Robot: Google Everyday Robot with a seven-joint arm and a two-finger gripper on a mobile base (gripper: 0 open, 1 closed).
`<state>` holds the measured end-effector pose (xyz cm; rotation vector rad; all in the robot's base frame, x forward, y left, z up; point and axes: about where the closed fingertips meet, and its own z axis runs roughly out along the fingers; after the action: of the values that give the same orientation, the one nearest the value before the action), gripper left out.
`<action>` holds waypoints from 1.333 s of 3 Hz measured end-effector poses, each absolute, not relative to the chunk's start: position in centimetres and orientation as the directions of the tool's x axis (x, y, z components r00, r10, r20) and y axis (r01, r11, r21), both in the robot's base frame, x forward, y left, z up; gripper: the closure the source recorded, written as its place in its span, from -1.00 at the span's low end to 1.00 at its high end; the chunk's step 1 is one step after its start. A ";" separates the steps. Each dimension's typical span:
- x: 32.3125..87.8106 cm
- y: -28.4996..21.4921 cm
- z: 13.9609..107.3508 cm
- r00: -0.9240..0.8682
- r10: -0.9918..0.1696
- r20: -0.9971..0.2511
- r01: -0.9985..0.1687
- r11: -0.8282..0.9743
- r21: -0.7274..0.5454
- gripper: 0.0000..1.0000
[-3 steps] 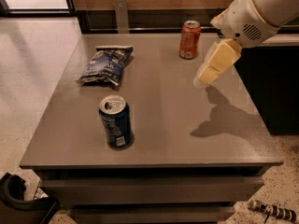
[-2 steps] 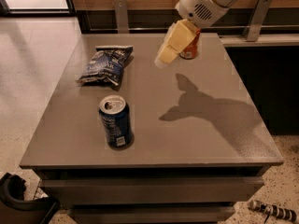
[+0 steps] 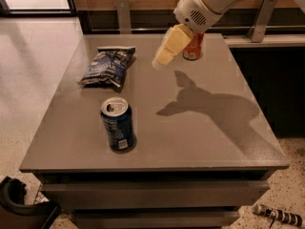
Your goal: Pick blue chip bag
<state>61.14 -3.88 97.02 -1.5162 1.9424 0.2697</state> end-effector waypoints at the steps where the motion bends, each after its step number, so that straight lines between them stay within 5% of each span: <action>1: 66.8 1.1 92.6 -0.095 -0.759 -0.645 -0.940 0.282 -0.193 -1.00; 4: 71.7 10.5 86.5 -0.036 -0.719 -0.695 -0.975 0.178 -0.134 -1.00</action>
Offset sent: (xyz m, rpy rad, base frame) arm 0.1182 0.1137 -0.0990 0.1345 0.0298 0.0837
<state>71.67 10.53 86.49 -1.5983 1.8124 0.5082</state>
